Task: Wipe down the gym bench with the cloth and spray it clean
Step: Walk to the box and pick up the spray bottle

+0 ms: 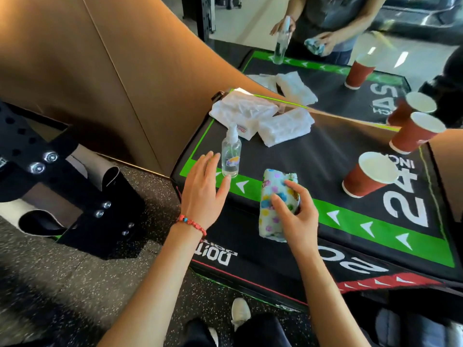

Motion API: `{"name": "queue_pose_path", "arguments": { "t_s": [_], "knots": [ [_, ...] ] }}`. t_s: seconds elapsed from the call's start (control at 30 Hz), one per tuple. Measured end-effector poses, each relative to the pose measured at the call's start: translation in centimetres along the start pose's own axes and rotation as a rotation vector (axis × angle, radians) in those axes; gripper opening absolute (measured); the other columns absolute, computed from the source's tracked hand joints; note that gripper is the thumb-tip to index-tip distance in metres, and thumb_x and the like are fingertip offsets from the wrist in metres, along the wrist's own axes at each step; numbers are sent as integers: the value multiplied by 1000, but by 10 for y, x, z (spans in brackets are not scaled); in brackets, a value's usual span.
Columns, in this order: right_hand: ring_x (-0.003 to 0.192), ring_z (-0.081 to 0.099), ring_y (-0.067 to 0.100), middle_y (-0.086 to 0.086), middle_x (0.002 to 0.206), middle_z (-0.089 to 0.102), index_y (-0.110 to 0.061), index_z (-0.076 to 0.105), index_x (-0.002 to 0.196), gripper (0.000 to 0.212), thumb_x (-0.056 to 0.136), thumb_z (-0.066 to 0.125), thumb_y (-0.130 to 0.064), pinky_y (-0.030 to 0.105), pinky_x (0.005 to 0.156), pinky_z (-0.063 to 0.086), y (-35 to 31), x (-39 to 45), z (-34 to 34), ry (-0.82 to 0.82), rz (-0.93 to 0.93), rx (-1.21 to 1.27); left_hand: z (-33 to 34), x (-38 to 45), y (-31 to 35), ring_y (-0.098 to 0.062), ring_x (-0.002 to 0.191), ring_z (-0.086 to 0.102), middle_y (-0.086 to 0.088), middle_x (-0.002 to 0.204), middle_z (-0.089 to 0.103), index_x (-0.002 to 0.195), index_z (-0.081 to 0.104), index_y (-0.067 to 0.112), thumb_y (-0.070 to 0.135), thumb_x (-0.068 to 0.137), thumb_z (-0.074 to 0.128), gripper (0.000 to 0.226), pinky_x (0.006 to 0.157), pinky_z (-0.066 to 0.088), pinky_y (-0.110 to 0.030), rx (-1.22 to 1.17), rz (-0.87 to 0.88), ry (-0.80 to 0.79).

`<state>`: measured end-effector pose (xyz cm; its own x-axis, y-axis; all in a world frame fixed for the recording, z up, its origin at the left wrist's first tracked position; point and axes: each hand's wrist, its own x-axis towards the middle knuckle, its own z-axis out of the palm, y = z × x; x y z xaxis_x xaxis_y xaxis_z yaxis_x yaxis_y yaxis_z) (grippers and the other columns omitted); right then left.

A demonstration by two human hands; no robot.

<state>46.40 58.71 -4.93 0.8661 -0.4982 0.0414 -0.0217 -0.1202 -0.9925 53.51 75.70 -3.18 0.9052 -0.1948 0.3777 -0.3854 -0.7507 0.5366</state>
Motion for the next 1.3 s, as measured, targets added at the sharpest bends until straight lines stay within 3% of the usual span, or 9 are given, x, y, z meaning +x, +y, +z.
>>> {"name": "queue_pose_path", "arguments": {
  "t_s": [0.2,0.33,0.47,0.6,0.73,0.87,1.03,1.2,1.3],
  "knots": [
    [81,67,8,-10,93,66,-39,59,95,30,80,71,-16,26,68,56,0,25,-3,-18,2,31,21,36,13,-27,124,45,-16,133,50,131,45,-1,14,91,58,45,96,25,-13,-216,-115,90],
    [79,68,7,-10,93,66,-37,60,97,29,80,71,-15,21,64,56,1,32,-4,-41,9,51,32,48,11,-24,114,52,-14,127,55,129,48,0,17,90,59,44,88,31,-11,-343,-209,115],
    [77,68,2,-12,92,65,-31,59,101,28,80,70,-15,14,58,52,1,34,-3,-66,12,62,39,52,13,-15,88,55,1,101,58,121,52,5,18,86,65,39,71,39,-6,-447,-260,118],
    [77,68,2,-13,92,65,-30,60,101,28,80,70,-15,14,58,52,2,32,-1,-69,19,64,39,54,12,-16,87,59,0,96,58,115,52,3,19,86,66,36,76,49,-25,-537,-317,132],
    [78,67,1,-14,90,66,-32,60,99,28,80,71,-15,14,60,52,0,26,1,-64,7,58,29,44,13,-1,77,59,9,86,59,109,54,4,21,85,67,32,71,47,-13,-585,-337,182],
    [75,67,0,-13,87,67,-31,60,99,28,80,71,-13,13,59,51,-2,14,10,-70,2,59,9,22,7,-24,84,66,-4,88,64,97,55,11,36,77,63,32,80,53,-44,-730,-379,183],
    [84,67,9,-7,96,66,-36,60,96,30,80,71,-14,24,66,55,-3,-7,33,-116,9,51,-14,-23,-14,-23,70,61,3,74,58,87,51,16,45,73,59,33,72,52,-49,-697,-454,241],
    [84,67,8,-8,97,66,-31,62,100,27,80,71,-15,21,67,56,-3,-41,68,-188,31,41,-36,-77,-48,0,64,56,9,72,57,83,51,26,49,71,58,26,66,48,-24,-690,-543,268],
    [78,68,5,-12,90,68,-35,61,97,28,79,72,-16,24,65,56,-1,-69,94,-254,58,38,-49,-111,-69,5,59,57,4,71,55,82,52,21,18,85,64,12,58,45,-12,-749,-601,317]
  ]
}}
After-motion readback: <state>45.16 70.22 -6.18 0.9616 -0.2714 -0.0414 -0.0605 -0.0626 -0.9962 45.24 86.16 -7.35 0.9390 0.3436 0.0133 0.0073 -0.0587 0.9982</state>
